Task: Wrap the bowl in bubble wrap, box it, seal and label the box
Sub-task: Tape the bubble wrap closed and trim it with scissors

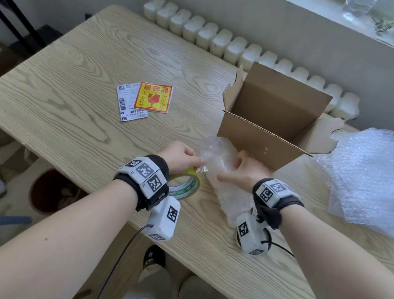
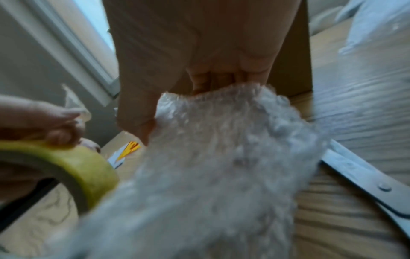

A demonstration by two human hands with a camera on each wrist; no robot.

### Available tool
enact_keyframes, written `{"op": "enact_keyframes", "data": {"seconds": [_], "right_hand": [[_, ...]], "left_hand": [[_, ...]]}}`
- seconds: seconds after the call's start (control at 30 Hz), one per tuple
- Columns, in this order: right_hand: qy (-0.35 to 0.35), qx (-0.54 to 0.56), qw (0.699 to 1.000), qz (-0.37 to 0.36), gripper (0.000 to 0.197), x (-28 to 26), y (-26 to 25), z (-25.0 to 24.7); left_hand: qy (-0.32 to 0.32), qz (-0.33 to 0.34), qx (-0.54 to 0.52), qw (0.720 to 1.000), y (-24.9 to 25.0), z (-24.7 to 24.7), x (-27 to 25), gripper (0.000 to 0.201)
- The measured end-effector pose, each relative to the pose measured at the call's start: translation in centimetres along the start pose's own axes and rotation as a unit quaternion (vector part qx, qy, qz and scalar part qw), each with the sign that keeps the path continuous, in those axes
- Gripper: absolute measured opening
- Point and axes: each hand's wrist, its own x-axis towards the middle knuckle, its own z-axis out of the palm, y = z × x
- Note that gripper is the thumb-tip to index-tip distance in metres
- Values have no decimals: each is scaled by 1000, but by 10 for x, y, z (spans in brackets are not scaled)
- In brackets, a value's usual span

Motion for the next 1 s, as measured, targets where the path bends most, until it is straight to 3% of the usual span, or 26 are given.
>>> {"op": "enact_keyframes", "data": {"seconds": [0.13, 0.27, 0.8, 1.0], "right_hand": [[-2, 84, 996, 13, 64, 1, 8, 0], [-1, 103, 995, 5, 68, -2, 13, -1], [16, 140, 990, -22, 53, 4, 19, 9], [-51, 189, 980, -35, 47, 5, 25, 2]], "left_hand": [[-31, 57, -22, 998, 11, 12, 2, 30], [-36, 85, -1, 996, 20, 21, 8, 31], [27, 36, 212, 976, 35, 36, 22, 37], [14, 11, 226, 974, 32, 38, 24, 34]]}}
